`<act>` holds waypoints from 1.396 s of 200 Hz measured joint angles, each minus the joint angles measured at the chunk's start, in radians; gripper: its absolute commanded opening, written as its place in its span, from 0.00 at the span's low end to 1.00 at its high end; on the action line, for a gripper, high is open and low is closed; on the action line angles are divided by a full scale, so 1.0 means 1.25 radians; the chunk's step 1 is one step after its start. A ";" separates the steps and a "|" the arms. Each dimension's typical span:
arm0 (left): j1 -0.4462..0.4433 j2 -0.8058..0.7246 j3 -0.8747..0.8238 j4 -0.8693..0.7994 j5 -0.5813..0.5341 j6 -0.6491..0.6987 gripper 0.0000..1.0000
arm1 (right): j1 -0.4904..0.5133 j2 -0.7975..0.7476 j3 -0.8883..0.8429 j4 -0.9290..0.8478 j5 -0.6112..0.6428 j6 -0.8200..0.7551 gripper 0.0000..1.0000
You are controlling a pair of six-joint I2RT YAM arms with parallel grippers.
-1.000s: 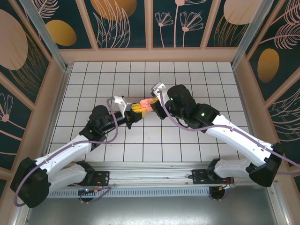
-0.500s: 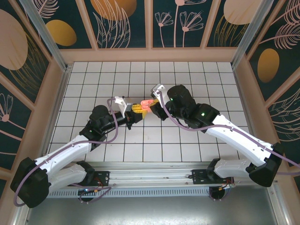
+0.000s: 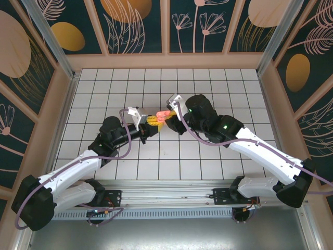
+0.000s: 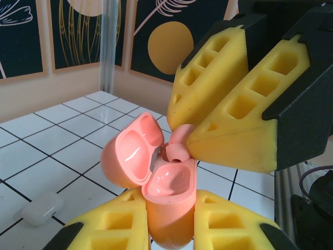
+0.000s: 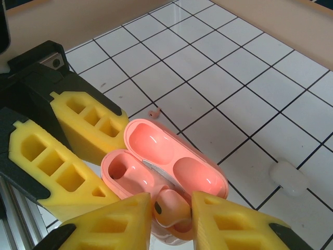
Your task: Insert the wireless bluetooth earbuds into the charging case
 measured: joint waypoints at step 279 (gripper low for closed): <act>0.000 -0.012 0.005 -0.009 -0.027 0.002 0.15 | -0.110 -0.067 -0.012 -0.010 -0.176 0.094 0.35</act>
